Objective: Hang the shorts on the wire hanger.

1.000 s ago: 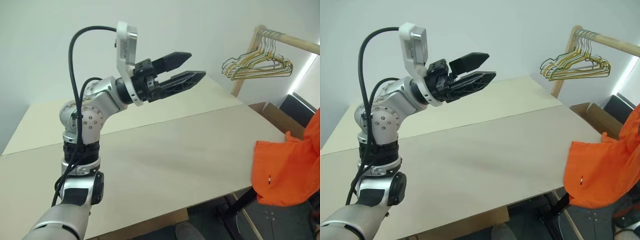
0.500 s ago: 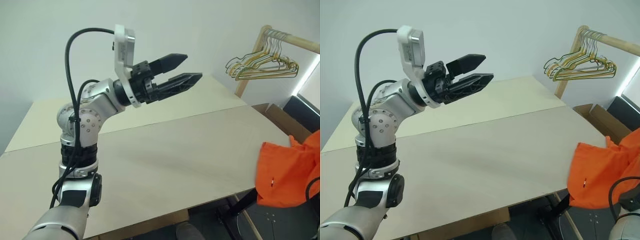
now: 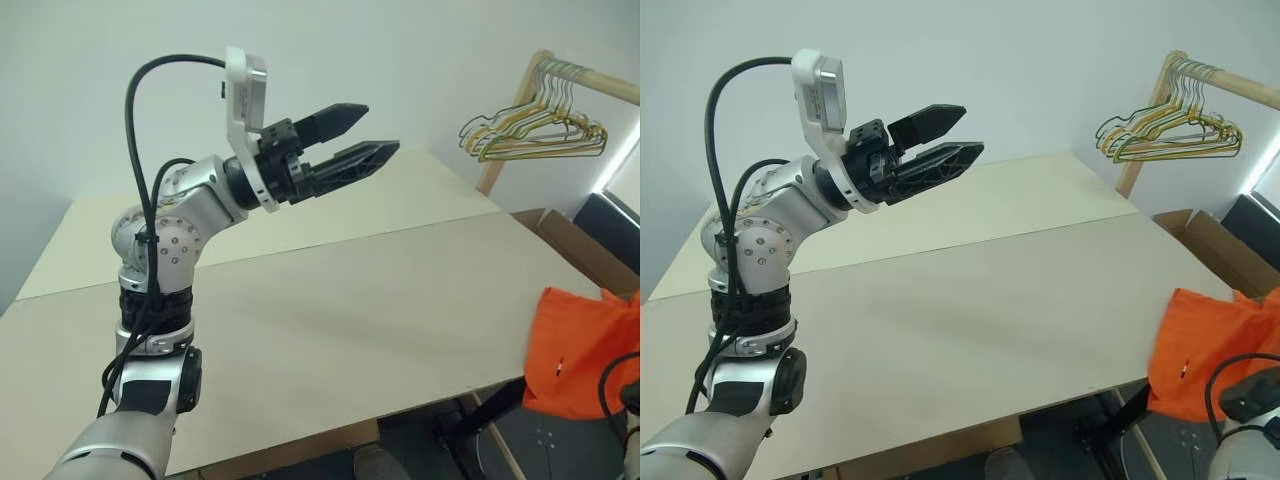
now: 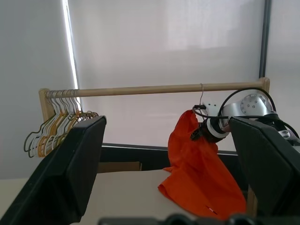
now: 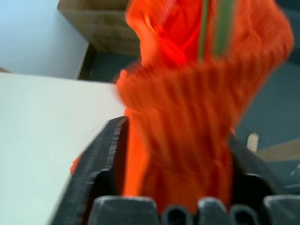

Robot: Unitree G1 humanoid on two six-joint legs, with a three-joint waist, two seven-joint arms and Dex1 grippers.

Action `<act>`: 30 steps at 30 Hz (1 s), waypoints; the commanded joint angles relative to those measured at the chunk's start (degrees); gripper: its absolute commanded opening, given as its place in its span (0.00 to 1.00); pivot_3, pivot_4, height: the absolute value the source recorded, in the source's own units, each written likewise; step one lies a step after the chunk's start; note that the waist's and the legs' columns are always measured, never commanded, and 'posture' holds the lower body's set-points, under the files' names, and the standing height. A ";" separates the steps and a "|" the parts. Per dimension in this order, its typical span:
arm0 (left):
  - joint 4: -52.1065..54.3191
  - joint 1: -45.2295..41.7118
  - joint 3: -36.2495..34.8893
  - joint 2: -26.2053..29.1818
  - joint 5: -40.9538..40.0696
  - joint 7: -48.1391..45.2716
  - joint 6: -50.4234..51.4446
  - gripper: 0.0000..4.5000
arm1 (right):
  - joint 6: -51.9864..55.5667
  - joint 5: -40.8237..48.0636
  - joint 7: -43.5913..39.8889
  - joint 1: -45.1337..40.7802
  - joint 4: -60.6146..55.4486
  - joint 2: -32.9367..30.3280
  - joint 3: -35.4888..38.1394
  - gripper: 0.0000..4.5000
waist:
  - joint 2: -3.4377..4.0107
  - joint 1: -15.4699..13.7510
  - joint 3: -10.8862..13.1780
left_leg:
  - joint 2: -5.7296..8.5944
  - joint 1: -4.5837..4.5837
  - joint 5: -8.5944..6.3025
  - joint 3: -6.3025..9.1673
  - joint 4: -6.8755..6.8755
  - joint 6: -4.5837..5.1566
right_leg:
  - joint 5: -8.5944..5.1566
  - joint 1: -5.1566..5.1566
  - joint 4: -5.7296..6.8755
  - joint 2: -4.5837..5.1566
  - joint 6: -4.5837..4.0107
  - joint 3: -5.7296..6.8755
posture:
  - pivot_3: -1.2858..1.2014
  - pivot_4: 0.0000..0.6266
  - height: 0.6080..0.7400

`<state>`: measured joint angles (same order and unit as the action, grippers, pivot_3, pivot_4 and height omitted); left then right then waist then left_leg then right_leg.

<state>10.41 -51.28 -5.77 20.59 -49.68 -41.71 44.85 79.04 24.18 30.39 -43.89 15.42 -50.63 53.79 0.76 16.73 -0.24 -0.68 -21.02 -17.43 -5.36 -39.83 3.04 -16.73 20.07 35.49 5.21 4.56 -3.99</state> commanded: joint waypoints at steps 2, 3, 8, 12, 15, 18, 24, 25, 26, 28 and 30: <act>-0.26 -1.64 -0.85 0.87 0.48 -0.29 -1.53 1.00 | -7.07 -7.77 2.39 1.45 -12.83 1.28 -7.60 0.98 | 0.12 -0.68 -0.07 | 0.00 0.04 0.01 0.00 -0.01 -0.01 | 0.00 0.06 0.04 0.01 0.00 0.00 | 0.41 0.00 1.00; -0.40 -1.70 -0.83 0.97 0.57 -0.40 -1.59 1.00 | -8.54 -9.47 2.84 1.84 -15.58 1.82 -9.65 0.98 | 0.16 -0.91 -0.09 | 0.01 0.03 0.01 0.00 -0.01 -0.02 | 0.00 0.10 0.05 0.02 0.00 0.00 | 0.41 0.00 1.00; -1.20 -1.99 -0.61 1.58 1.29 -0.67 -2.13 1.00 | -23.36 -22.58 4.07 9.82 -27.13 2.07 -25.32 0.98 | 0.24 -1.84 -0.14 | 0.02 0.03 0.03 0.00 -0.01 -0.05 | 0.00 0.19 0.14 0.03 0.02 -0.02 | 0.41 0.00 1.00; -1.36 -1.65 -0.68 2.34 2.18 -0.26 -2.33 1.00 | -34.88 -27.48 2.14 11.19 -31.12 5.55 -32.36 0.98 | 0.12 -1.91 -0.07 | 0.07 0.04 0.05 -0.01 -0.03 -0.08 | 0.00 0.23 0.19 0.04 0.04 -0.09 | 0.43 0.00 1.00; -0.48 0.97 -0.78 3.55 5.06 -0.19 -4.68 1.00 | -45.03 -22.05 -11.18 10.72 -34.37 8.21 -38.20 0.98 | 0.05 -2.11 -0.01 | 0.08 0.04 0.05 0.01 -0.03 -0.08 | 0.00 0.24 0.23 0.03 0.04 -0.05 | 0.44 0.00 1.00; 1.47 5.73 -0.62 5.90 8.88 -0.93 -8.12 1.00 | -50.60 -14.39 -27.30 11.26 -34.96 10.12 -41.83 0.98 | -0.18 -2.40 0.14 | 0.07 0.19 0.05 0.09 0.04 -0.09 | 0.00 0.12 0.24 -0.02 0.04 -0.05 | 0.46 0.00 1.00; 11.55 21.49 -1.58 17.71 12.07 -5.75 -9.24 1.00 | -51.81 0.39 -62.69 14.05 -36.65 5.46 -49.37 0.98 | -0.92 -6.13 0.74 | 0.03 0.21 0.02 0.23 0.07 -0.04 | 0.02 0.17 0.42 0.04 0.01 0.07 | 0.51 0.00 1.00; 12.40 23.05 -1.78 19.04 12.38 -6.14 -9.42 1.00 | -53.23 1.28 -67.81 15.03 -36.97 4.00 -50.22 0.98 | -1.02 -7.29 0.81 | 0.03 0.16 0.00 0.29 0.05 -0.01 | 0.02 0.21 0.43 0.09 0.00 0.14 | 0.52 0.00 1.00; 13.16 24.36 -2.06 20.14 12.52 -6.40 -9.42 1.00 | -54.96 2.21 -72.30 15.86 -36.96 3.14 -50.69 0.98 | -1.09 -8.71 0.85 | 0.03 0.06 -0.03 0.33 0.04 0.02 | 0.03 0.26 0.48 0.12 -0.02 0.20 | 0.52 0.00 1.00; 14.82 26.77 -2.69 21.98 12.78 -6.83 -9.74 1.00 | -56.26 4.00 -79.55 16.56 -35.60 1.97 -51.63 0.98 | -1.23 -10.87 0.94 | 0.05 -0.09 -0.06 0.37 0.01 0.04 | 0.03 0.41 0.48 0.26 -0.02 0.36 | 0.54 0.00 1.00; 16.45 28.41 -3.54 22.63 12.34 -6.45 -9.55 1.00 | -55.88 3.53 -81.81 15.81 -33.47 1.96 -52.96 0.98 | -1.40 -13.77 1.04 | 0.05 -0.11 -0.08 0.37 0.01 0.02 | 0.04 0.49 0.49 0.34 -0.04 0.46 | 0.55 0.00 1.00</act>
<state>23.26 -23.45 -7.39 42.41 -37.05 -48.21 36.37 24.62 26.93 -47.19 -26.95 -19.43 -47.88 0.84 -0.63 2.97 0.81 -0.61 -21.15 -17.53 -5.00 -39.82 3.04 -16.69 20.68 35.95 5.64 4.51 -3.48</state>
